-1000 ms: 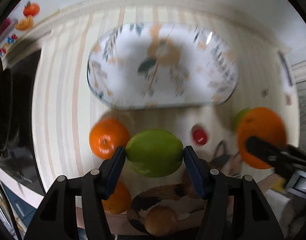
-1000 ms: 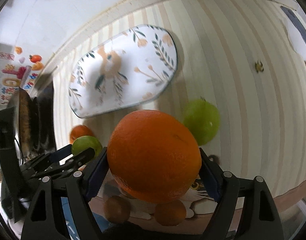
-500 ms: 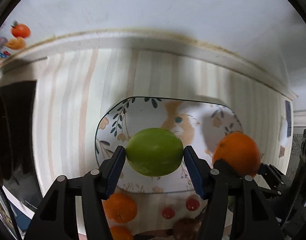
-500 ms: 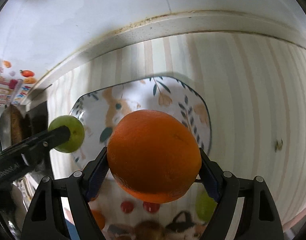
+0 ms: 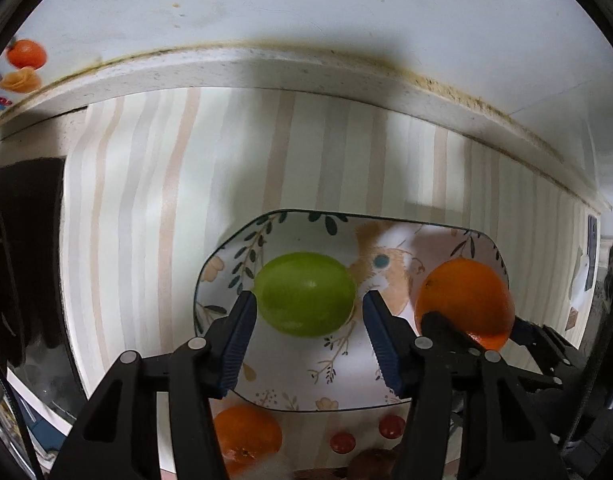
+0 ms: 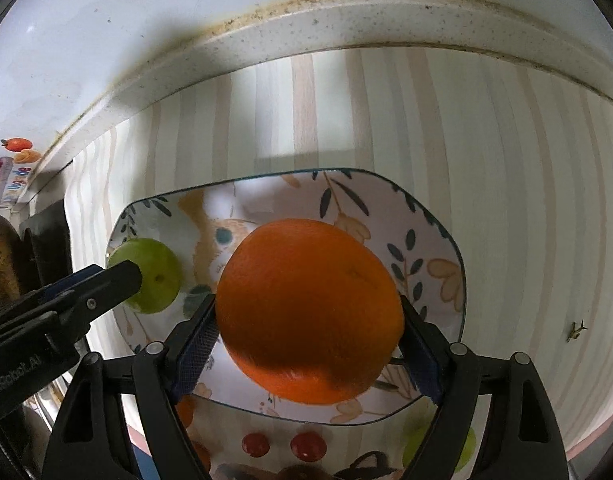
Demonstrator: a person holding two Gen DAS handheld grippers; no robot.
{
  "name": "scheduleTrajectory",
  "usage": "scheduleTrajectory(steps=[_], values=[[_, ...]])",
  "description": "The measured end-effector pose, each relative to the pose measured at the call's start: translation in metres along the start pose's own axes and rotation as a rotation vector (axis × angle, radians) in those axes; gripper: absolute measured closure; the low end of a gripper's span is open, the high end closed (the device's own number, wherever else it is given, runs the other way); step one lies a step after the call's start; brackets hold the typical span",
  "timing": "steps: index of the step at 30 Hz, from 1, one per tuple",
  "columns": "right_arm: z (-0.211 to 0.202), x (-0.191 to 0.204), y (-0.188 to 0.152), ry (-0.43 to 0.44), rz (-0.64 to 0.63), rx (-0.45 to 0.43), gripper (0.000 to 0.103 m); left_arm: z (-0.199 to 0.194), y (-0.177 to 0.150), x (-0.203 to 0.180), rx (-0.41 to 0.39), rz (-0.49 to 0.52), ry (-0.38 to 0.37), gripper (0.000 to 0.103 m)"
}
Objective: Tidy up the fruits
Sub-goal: 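Carry both fruits onto the floral plate and open both grippers, then grasp a red apple with the left gripper while the right gripper grasps a brown fruit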
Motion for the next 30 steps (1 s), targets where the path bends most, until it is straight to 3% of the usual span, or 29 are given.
scheduleTrajectory(steps=[2, 6, 15, 22, 30], values=[[-0.013, 0.001, 0.001, -0.03, -0.028, -0.034, 0.007, -0.006, -0.001, 0.004, -0.018, -0.008, 0.004, 0.045], [-0.029, 0.005, -0.01, -0.047, -0.036, -0.047, 0.007, -0.021, -0.009, 0.01, -0.057, 0.02, 0.055, 0.019], [-0.064, 0.004, -0.048, -0.104, -0.038, -0.135, 0.007, -0.059, -0.041, 0.027, -0.135, 0.04, 0.092, 0.017], [-0.088, 0.004, -0.08, -0.104, -0.025, -0.193, 0.007, -0.09, -0.071, 0.034, -0.225, 0.051, 0.135, 0.017], [-0.131, 0.014, -0.121, -0.105, -0.04, -0.289, 0.007, -0.12, -0.106, 0.025, -0.29, 0.063, 0.131, 0.017]])
Point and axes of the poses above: each gripper's, at about its wrist camera, not at the fingertips, and z roughly the way its jaws point, x to its left, y to its top, the point moved 7 cm from there along z, roughly the way its jaws point, and after that the axes turned 4 degrees about z, right-handed, at the moved point
